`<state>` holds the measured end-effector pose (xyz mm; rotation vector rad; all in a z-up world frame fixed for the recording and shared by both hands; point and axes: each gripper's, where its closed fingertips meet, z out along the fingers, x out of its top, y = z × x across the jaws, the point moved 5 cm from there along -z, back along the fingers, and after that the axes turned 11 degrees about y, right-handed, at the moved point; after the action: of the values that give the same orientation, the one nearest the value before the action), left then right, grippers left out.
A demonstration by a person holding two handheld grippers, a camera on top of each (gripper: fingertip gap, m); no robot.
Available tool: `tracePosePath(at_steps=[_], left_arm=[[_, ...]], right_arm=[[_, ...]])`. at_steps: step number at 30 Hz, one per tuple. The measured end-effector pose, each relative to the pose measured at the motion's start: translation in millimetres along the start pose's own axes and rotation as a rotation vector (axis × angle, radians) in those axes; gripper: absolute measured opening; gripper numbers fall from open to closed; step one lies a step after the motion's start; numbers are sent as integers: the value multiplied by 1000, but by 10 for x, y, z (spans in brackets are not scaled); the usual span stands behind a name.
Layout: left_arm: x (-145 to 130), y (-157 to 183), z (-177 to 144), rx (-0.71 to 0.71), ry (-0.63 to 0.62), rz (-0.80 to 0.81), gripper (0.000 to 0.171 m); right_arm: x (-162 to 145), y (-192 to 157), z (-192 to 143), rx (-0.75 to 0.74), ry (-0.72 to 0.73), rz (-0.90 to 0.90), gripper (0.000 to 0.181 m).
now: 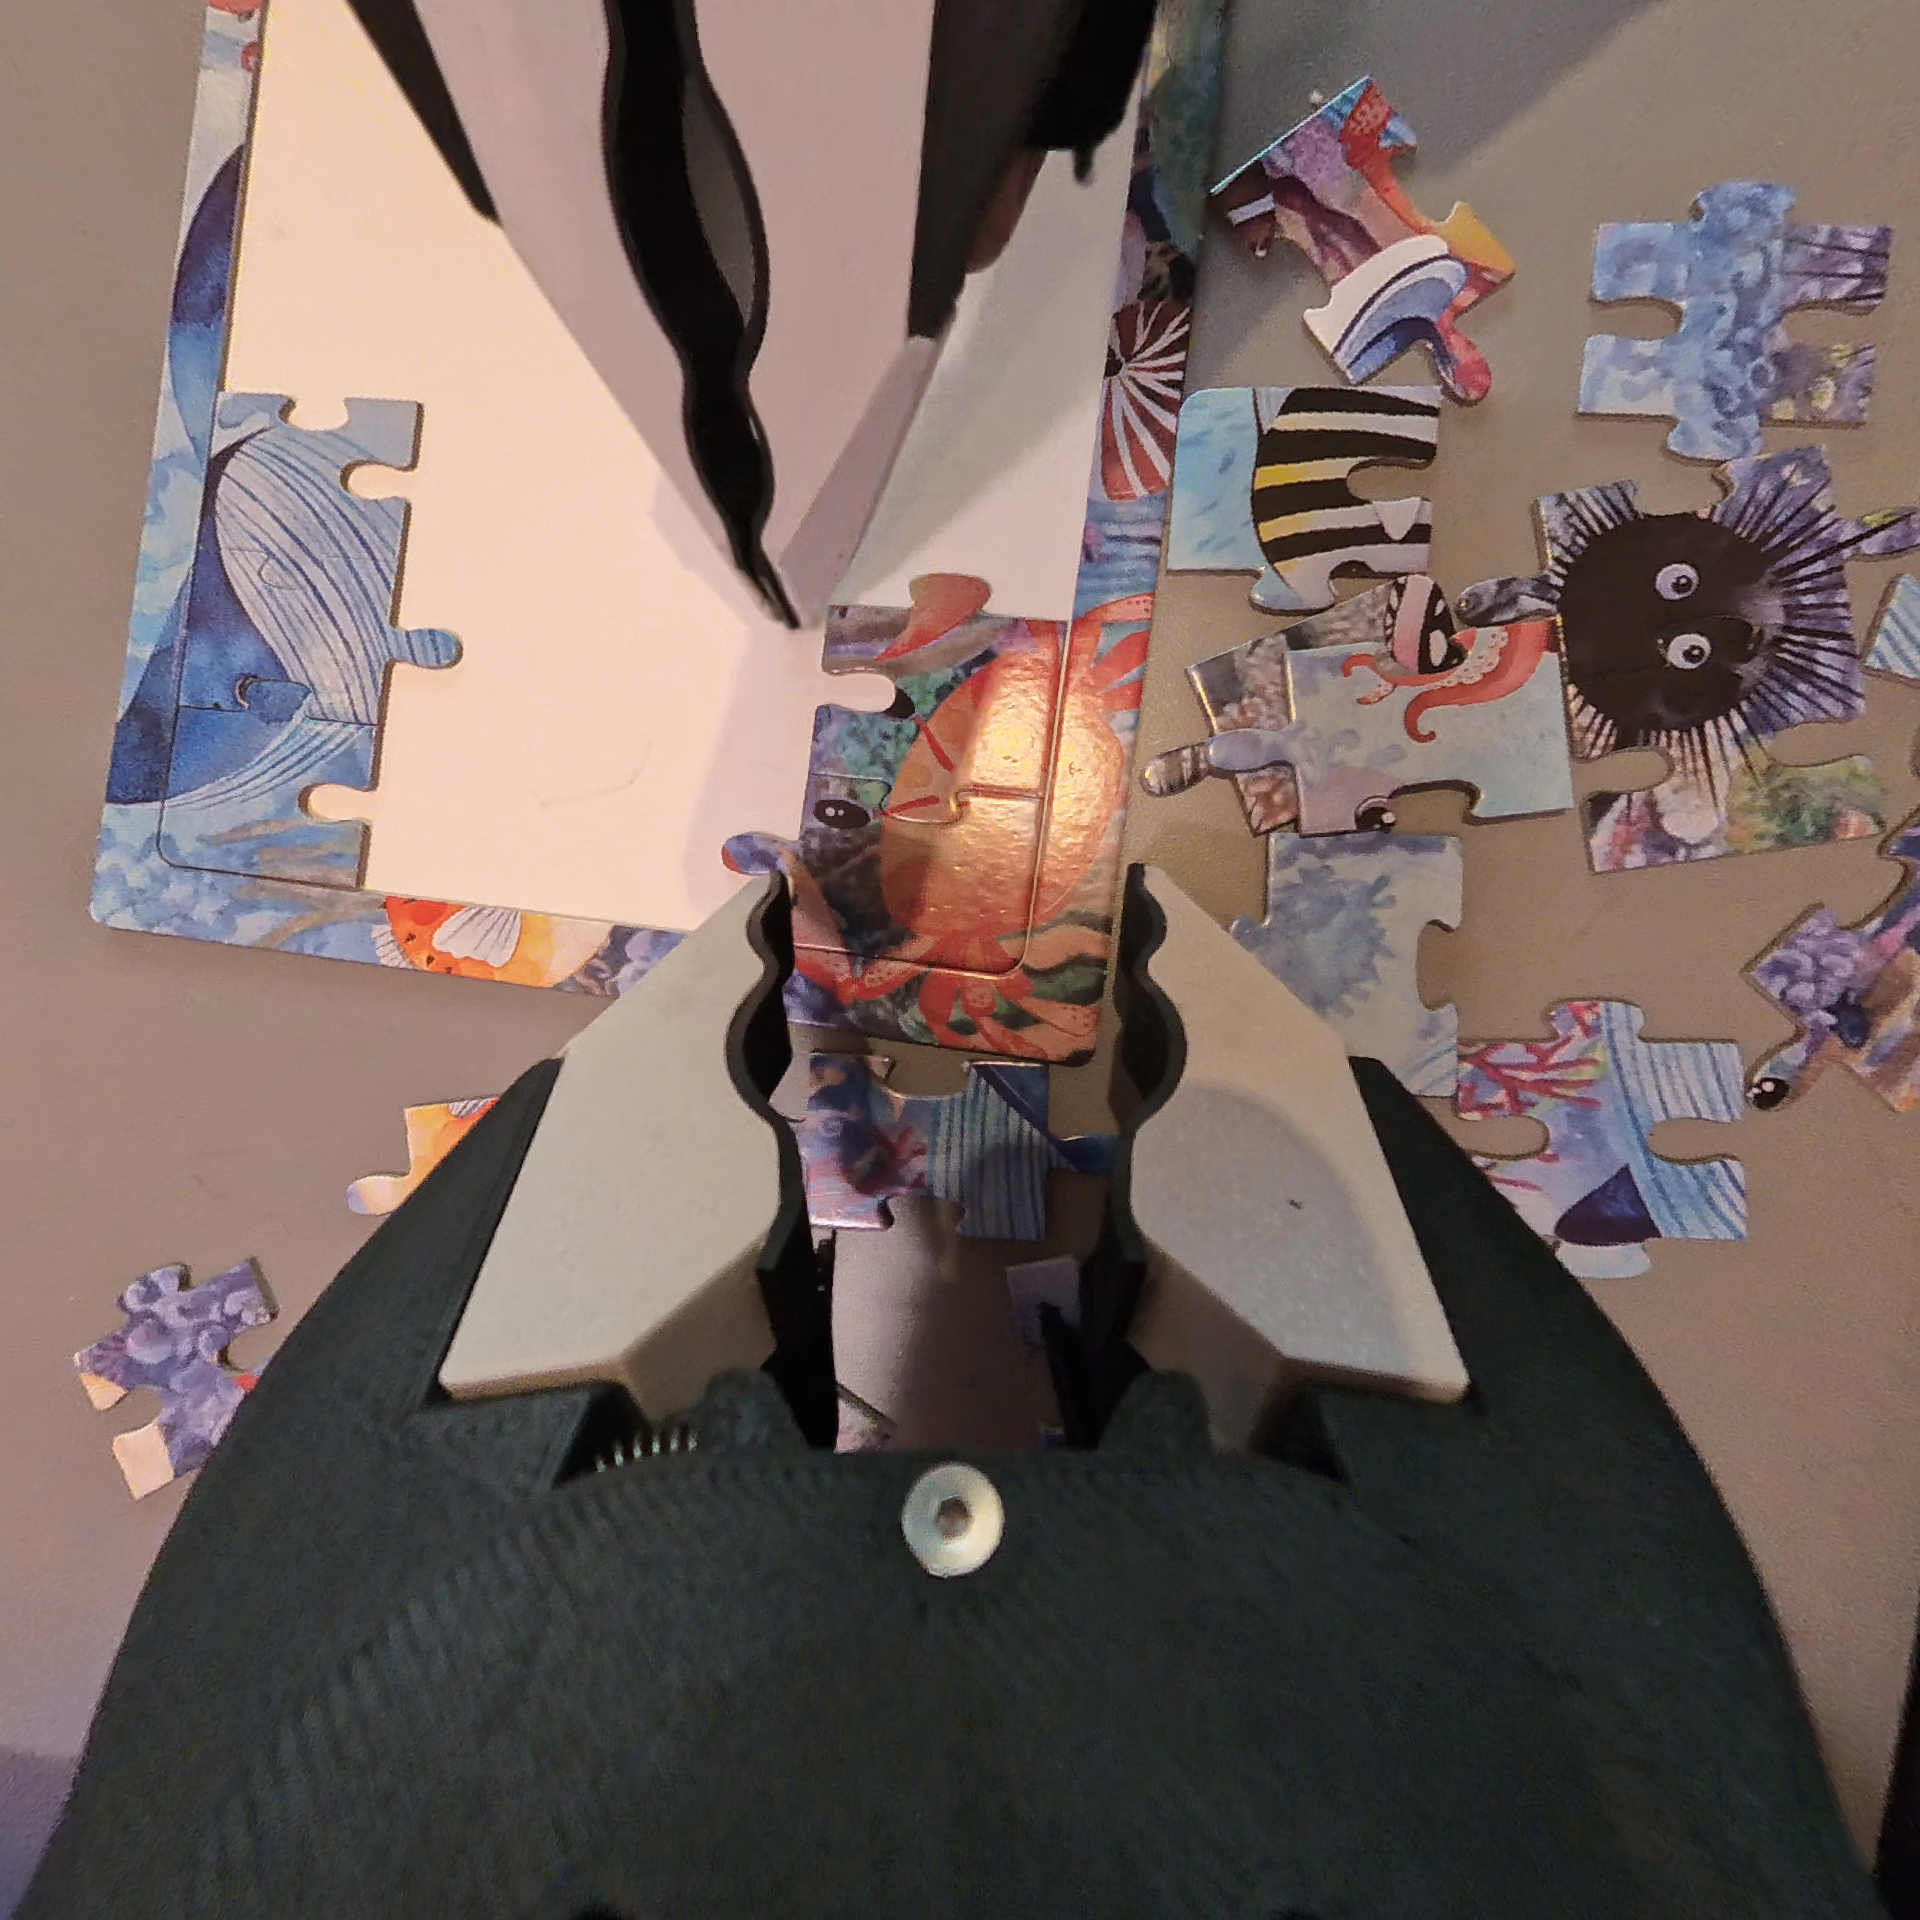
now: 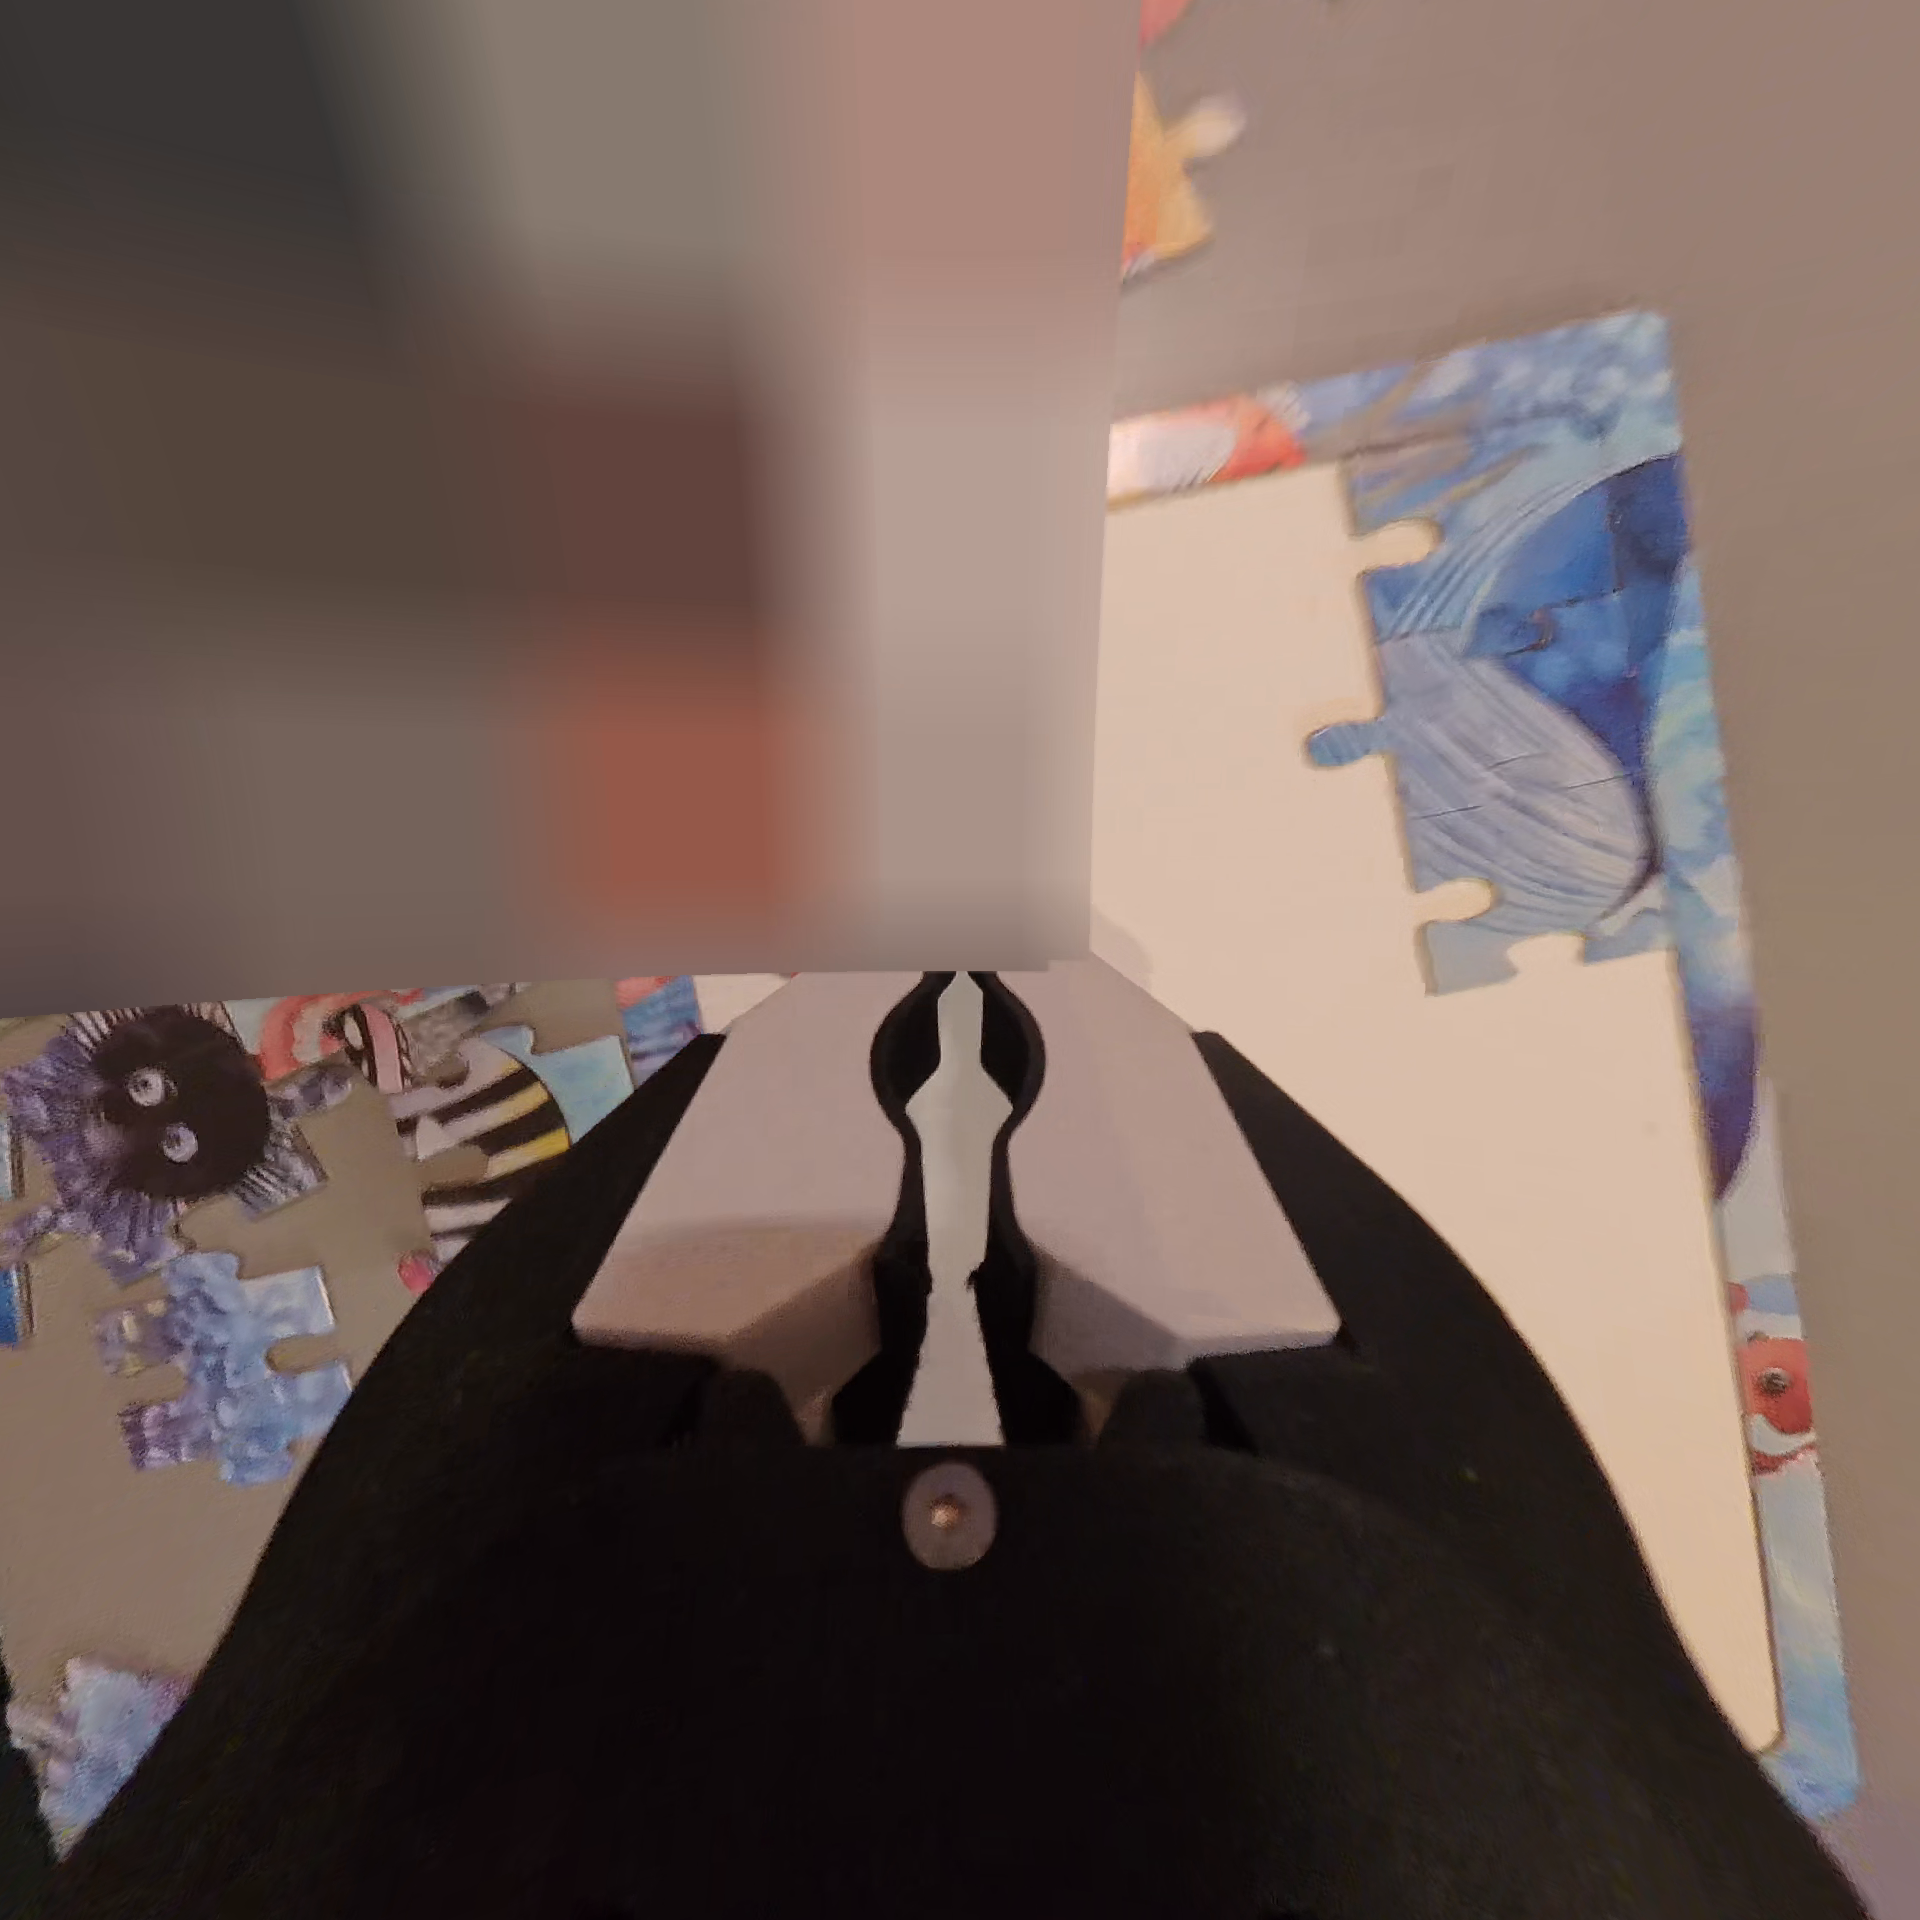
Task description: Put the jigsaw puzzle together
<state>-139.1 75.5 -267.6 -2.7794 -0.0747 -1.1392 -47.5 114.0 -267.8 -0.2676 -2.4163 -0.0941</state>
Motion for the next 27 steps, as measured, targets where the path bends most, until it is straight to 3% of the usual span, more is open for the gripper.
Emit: tracePosePath(at_steps=[7,9,13,19,23,27], left_arm=[[9,1,4,5,2,2,64],[-3,-40,-74,26,-12,8,68],[91,-71,-382,40,35,-26,66],[100,230,-535,-29,-1,29,62],[53,398,-435,-76,-43,52,62],[23,470,-406,-85,-71,54,62]], right_arm=[[13,-20,-53,12,-14,6,0],[59,7,-159,-20,17,16,20],[105,-123,-530,-31,78,-16,22],[-312,-651,-901,93,2,-108,35],[-590,-891,-807,140,-52,-179,44],[-709,-877,-660,120,-93,-238,51]])
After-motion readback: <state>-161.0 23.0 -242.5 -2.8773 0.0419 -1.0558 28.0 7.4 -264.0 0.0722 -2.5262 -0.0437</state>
